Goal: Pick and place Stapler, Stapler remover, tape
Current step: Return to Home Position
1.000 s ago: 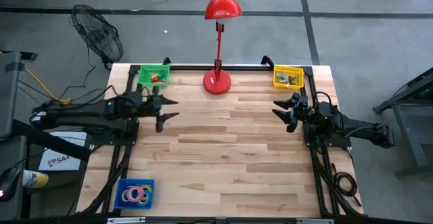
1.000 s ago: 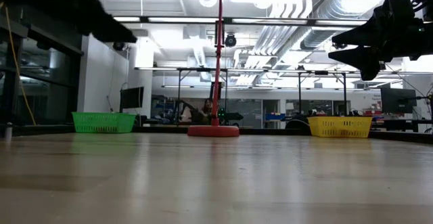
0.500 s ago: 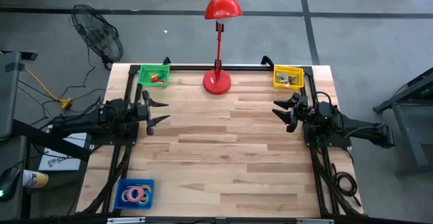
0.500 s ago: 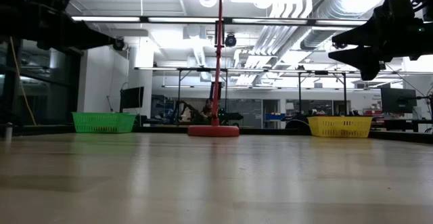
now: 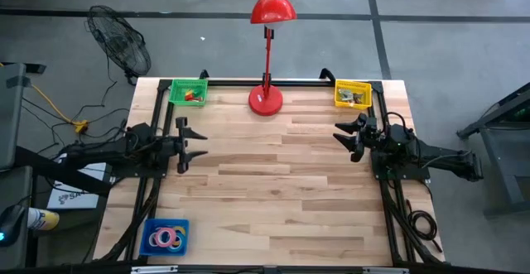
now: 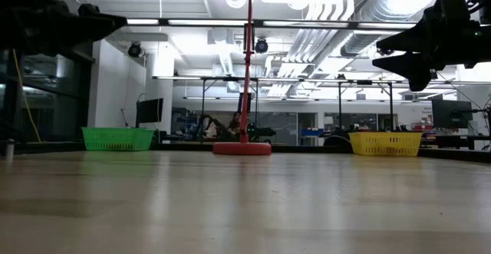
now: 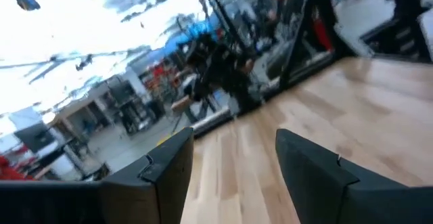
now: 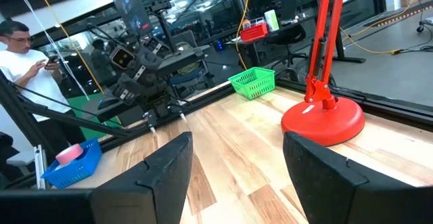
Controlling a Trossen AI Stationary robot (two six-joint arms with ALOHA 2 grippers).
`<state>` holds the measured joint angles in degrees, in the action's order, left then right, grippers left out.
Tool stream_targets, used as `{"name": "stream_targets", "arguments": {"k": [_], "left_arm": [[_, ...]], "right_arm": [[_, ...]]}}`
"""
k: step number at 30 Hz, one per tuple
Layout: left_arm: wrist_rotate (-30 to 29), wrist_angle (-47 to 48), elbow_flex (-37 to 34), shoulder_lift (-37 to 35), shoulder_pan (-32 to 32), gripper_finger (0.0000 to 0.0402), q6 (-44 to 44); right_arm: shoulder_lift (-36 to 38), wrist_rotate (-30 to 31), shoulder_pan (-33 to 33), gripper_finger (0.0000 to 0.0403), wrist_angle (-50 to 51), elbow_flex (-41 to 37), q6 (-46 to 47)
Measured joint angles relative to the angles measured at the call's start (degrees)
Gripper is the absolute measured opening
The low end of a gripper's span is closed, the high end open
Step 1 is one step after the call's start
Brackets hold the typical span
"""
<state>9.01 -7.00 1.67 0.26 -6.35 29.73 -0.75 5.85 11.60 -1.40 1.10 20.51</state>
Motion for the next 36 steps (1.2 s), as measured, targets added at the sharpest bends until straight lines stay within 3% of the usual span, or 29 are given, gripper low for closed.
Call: {"name": "stream_targets", "arguments": {"k": [9,15,36], "left_arm": [[-0.21,0.84,-0.77,0.08,-0.02,0.0206,4.56],[-1.08,5.32,-0.88,0.1,-0.02,0.0206,4.55],[-2.53,5.15,-1.01,0.12,-0.02,0.0206,4.53]], "right_arm": [[0.0,0.0,-0.01,0.0222,0.02,0.0,0.0],[0.0,-0.02,0.0,0.0222,0.04,0.0,0.0],[0.0,-0.02,0.01,0.0222,0.06,0.0,0.0]]}}
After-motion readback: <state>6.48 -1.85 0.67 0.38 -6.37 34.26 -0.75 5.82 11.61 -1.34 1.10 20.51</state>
